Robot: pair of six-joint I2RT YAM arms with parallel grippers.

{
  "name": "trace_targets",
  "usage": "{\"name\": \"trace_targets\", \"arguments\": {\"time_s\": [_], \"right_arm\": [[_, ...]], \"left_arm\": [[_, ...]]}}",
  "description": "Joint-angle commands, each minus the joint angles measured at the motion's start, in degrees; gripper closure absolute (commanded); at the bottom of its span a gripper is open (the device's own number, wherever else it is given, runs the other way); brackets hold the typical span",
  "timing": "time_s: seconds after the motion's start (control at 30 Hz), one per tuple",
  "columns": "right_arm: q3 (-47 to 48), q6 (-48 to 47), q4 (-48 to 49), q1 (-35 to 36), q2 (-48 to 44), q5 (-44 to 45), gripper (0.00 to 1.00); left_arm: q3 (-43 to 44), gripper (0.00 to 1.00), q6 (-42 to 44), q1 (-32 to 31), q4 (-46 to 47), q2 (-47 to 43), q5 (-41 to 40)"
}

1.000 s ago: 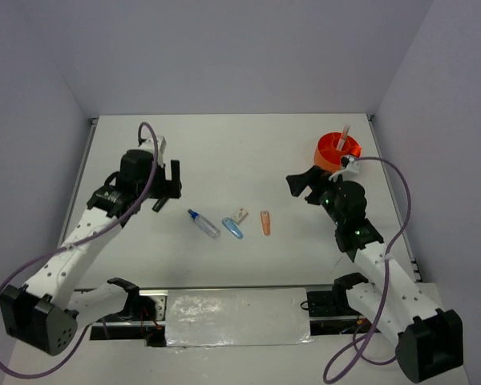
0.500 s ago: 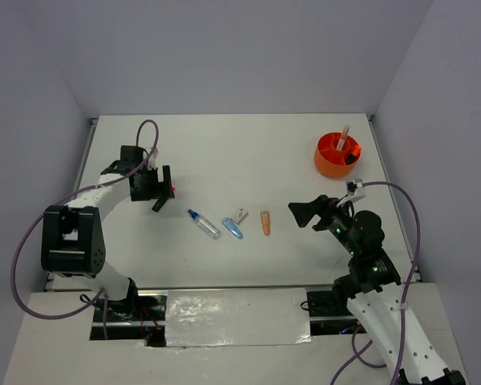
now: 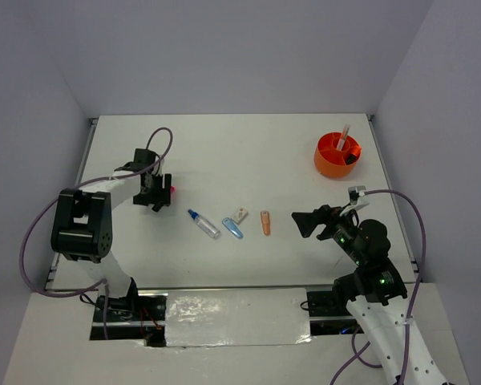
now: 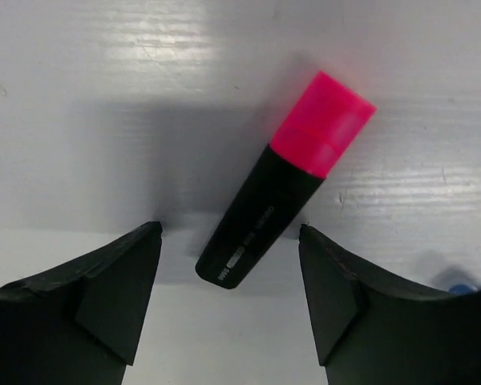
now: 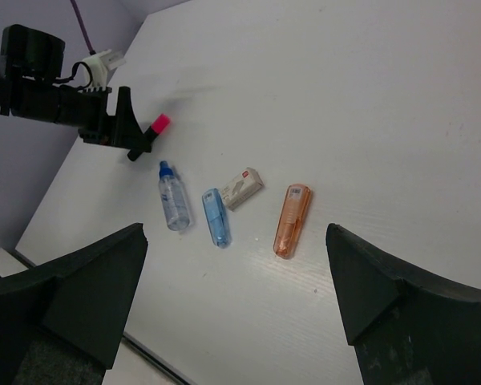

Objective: Sort the stationery into containers
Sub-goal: Pick up the pen from the center of the board.

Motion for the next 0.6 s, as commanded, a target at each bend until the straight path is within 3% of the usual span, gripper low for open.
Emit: {"name": "trace_targets", "arguments": {"time_s": [0.0,0.03,0.07,0.17,0.27,0.4,0.47,0.57], "right_arm": [[1.66,-0.94,-1.23,0.20,-1.19,-0.41,0.00],[1.31,-0.42,-1.14,0.20,-1.54,-0.41,0.00],[1.13,-0.15,-0.97,0.20,-1.54,-0.50,0.00],[0.86,0.64,-0.35,0.20,-1.72,-0.58,0.00],[0.51,1.16,0.17,0.20,-1.46,-1.11,0.00],[-0.80,1.52,2.89,0.21,0.73,-3.04,0.00],[-1.07,2.48,3.69,0.20,2.32,-3.66,0.00],[-0.37,4.94,5.88,0.20,4.96,-2.87,0.00]], "left_arm": [[1.08,0.20,0.22,-0.03,-0.95,4.29,0.21],[1.43,0.47,-0.13,-0.29,-1.65,4.57,-0.57],[1.52,0.57,-0.48,-0.91,-1.74,4.74,-1.01],[1.08,0.70,-0.13,-2.23,-1.75,3.87,-2.15],[1.52,0.97,-0.05,-2.32,-2.53,3.34,-1.81],[3.10,1.00,-1.45,-2.41,-3.68,-2.09,-1.81],[2.84,1.00,-1.45,-2.76,-2.98,-9.79,-1.19],[2.75,1.00,-3.12,-13.36,-1.75,-20.52,-2.15]]}}
